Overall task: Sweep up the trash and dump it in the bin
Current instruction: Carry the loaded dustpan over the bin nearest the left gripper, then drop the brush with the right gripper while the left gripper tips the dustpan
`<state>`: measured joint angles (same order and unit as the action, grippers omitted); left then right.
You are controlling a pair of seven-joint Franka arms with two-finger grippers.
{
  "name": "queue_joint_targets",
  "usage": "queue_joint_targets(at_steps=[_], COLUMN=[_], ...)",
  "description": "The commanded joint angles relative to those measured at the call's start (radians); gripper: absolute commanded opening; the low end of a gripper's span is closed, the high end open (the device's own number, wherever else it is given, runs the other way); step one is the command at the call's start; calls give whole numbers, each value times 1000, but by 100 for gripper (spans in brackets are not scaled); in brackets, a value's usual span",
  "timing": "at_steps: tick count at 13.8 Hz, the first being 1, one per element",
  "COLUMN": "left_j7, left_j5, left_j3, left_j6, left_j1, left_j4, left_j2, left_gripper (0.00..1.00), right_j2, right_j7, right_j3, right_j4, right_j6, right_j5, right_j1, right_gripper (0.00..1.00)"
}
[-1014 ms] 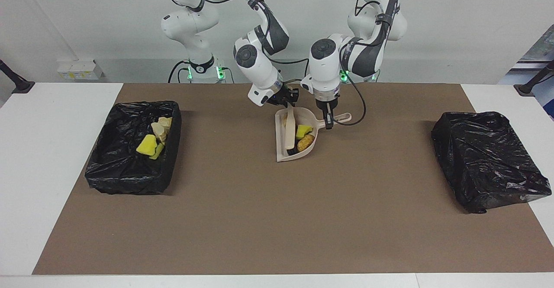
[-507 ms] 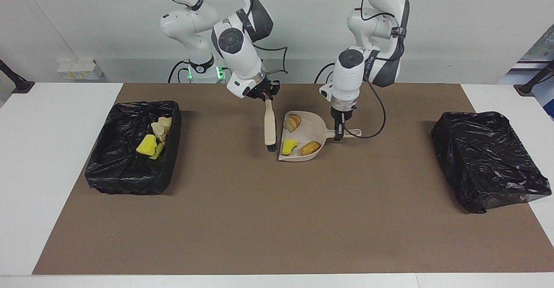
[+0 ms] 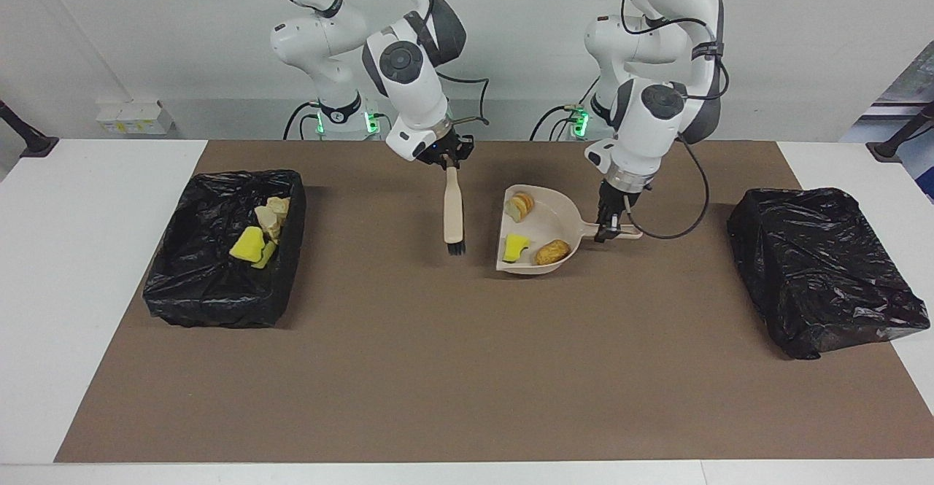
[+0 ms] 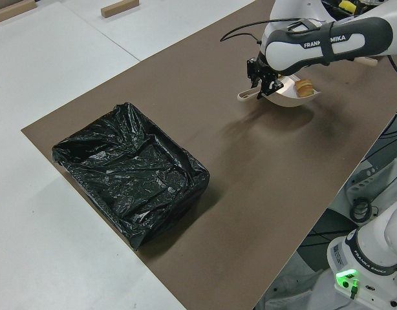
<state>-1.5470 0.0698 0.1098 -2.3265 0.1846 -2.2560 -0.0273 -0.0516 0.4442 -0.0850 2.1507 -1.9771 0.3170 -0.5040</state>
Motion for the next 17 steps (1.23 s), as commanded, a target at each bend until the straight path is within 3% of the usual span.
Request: queue_joint_targets(at_steps=[1,5,8,12,14,16,17], left_j7=[-111,-268,-312,-441,-450,-464,-463], left_j5=[56,65,68,73,50,-52,-98], left_j3=[4,2,2,1,-1,-2,-2], left_j6=[184,320,381,502,489,435,403], left_j1=[-133,-382,-520,-672,-706,-709,-714], left_j4=[157,366,484,740,757,777,777], left_j2=[-14,56,116,253,264,277,280], left_gripper=[0,0,0,0,0,0,0], right_j2=[2,97,162,171,176,179,190], right_j7=[51,154,273,311,317,317,314], right_j3=[-10,-12,-12,-12,-12,-9,-6], right_j4=[-15,-12,-11,-12,-5,-9,-21], right_j6=[29,8,-92,-134,-167,-158,-145], right_j5=[-32,-30,-30,-26,-21,-24,-32], right_j1=[-25,-207,-330,-355,-352,-343,-329], right_gripper=[0,0,0,0,0,0,45])
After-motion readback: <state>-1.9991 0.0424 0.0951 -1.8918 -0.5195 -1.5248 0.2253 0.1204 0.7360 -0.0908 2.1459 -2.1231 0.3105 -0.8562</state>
